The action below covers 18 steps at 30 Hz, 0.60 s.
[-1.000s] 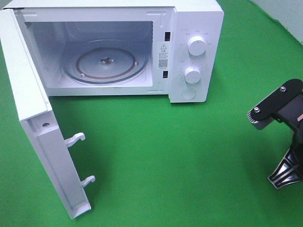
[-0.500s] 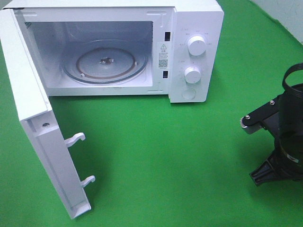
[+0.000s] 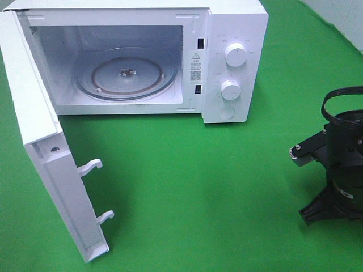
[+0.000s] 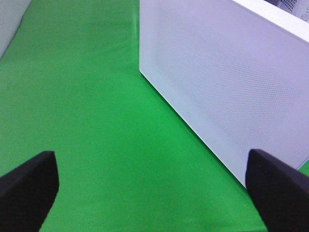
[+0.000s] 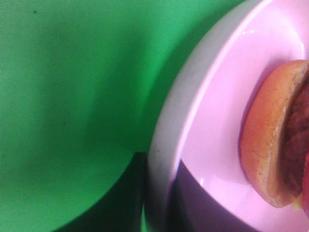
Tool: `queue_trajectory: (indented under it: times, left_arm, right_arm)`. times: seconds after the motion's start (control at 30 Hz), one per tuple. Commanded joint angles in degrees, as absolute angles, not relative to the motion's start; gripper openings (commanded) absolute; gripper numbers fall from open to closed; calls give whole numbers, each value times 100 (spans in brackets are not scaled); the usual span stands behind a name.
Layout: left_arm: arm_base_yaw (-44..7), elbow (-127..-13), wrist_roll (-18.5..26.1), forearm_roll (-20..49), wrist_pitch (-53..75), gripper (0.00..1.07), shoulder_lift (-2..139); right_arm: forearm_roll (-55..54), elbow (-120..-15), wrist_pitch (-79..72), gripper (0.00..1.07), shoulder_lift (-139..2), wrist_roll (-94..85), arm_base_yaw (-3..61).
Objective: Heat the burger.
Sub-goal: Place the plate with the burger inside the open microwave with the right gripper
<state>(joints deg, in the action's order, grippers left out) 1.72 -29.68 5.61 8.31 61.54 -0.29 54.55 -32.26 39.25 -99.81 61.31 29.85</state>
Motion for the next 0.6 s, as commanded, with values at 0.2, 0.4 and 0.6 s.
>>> queue_trajectory:
  times: [0.2,0.4,0.6]
  left_arm:
    - [189,-2956,556,837,6131,98,-120]
    - [189,-2956,556,837,6131,98,-120]
    - [189,-2956,556,837,6131,98,-120]
  right_arm:
    - [5288,-3277,3919,22,-9929,6102,2956]
    - [4767,-3529,3936,41,-9362,5546,2956]
    - [4183,-3615,3896,49,-8646,4693,2956]
